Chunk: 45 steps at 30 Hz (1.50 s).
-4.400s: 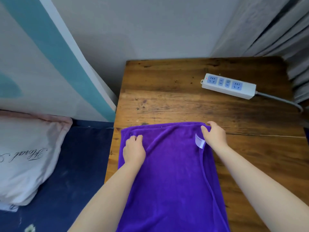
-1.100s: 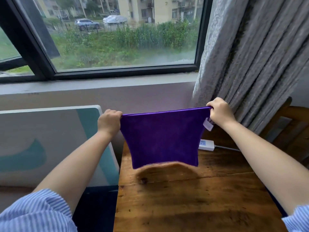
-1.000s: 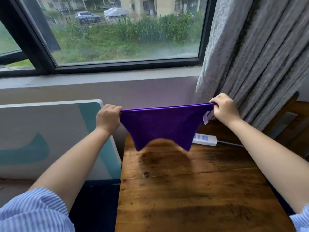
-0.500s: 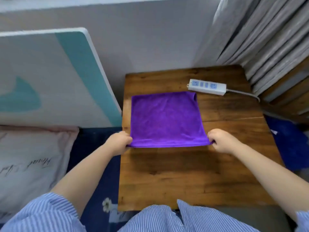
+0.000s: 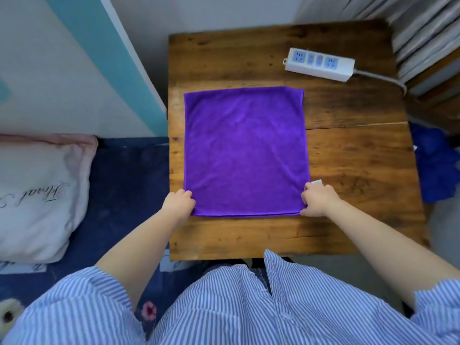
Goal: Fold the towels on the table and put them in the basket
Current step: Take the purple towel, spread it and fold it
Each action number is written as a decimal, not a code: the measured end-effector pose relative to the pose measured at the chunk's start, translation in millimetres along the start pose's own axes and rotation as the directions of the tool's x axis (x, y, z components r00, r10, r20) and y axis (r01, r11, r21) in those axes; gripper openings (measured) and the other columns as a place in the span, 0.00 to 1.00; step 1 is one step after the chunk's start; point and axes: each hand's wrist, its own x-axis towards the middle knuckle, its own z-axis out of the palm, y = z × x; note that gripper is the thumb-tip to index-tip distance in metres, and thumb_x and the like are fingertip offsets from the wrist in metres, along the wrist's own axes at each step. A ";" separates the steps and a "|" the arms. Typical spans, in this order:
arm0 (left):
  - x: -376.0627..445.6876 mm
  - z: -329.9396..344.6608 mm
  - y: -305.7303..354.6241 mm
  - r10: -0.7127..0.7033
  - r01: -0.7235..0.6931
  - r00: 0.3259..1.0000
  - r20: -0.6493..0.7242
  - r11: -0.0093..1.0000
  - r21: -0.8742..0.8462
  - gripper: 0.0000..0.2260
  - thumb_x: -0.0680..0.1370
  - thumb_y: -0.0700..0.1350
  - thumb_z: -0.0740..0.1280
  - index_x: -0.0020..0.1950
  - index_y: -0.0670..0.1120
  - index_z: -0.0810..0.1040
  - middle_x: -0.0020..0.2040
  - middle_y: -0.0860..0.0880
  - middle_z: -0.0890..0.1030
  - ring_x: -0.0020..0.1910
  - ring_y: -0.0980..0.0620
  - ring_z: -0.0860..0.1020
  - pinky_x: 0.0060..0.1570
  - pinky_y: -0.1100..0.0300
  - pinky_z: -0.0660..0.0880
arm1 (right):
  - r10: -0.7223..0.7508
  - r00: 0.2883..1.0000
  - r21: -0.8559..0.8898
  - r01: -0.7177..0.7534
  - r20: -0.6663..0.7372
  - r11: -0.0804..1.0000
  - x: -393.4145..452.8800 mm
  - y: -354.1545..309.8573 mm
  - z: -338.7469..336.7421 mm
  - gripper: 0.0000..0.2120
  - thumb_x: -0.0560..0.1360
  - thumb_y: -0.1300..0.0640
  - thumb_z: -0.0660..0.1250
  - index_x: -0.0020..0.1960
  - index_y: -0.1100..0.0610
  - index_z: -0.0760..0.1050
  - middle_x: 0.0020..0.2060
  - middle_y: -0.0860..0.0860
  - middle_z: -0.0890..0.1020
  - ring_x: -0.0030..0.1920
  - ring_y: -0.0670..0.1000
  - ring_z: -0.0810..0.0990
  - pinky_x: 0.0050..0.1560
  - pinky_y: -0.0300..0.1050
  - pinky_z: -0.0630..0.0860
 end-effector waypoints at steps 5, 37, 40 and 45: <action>21.3 -35.1 -13.7 -0.006 0.022 0.991 0.135 0.993 -0.118 0.13 0.76 0.47 0.61 0.58 0.44 0.75 0.55 0.47 0.77 0.54 0.46 0.76 0.46 0.56 0.74 | 0.066 0.994 0.271 -0.039 -0.092 0.962 21.2 8.2 -48.3 0.15 0.77 0.53 0.59 0.54 0.62 0.76 0.56 0.59 0.79 0.58 0.58 0.76 0.52 0.45 0.73; 189.9 -143.2 -149.3 -0.634 0.102 0.723 -0.275 0.492 -0.865 0.15 0.77 0.42 0.63 0.63 0.39 0.74 0.63 0.37 0.71 0.64 0.39 0.67 0.63 0.50 0.67 | 0.484 0.787 0.736 -0.056 -0.383 0.674 181.4 83.3 -174.9 0.17 0.76 0.63 0.61 0.64 0.60 0.71 0.63 0.57 0.69 0.66 0.56 0.66 0.65 0.47 0.68; 188.3 -150.7 -153.1 -0.412 0.029 0.832 -0.371 0.702 -0.712 0.20 0.74 0.38 0.64 0.66 0.39 0.70 0.63 0.38 0.72 0.65 0.39 0.66 0.65 0.50 0.64 | 0.314 0.855 0.535 -0.051 -0.413 0.844 180.0 90.8 -182.7 0.16 0.74 0.64 0.63 0.61 0.59 0.73 0.60 0.56 0.73 0.63 0.56 0.69 0.63 0.49 0.70; 189.0 -169.5 -157.3 -0.316 0.089 0.909 -0.273 0.785 -0.613 0.15 0.74 0.37 0.62 0.60 0.39 0.75 0.58 0.37 0.76 0.61 0.38 0.69 0.58 0.52 0.69 | 0.210 0.941 0.295 -0.128 -0.266 0.947 176.8 95.7 -207.6 0.11 0.73 0.63 0.64 0.55 0.58 0.76 0.48 0.55 0.76 0.51 0.54 0.74 0.47 0.45 0.74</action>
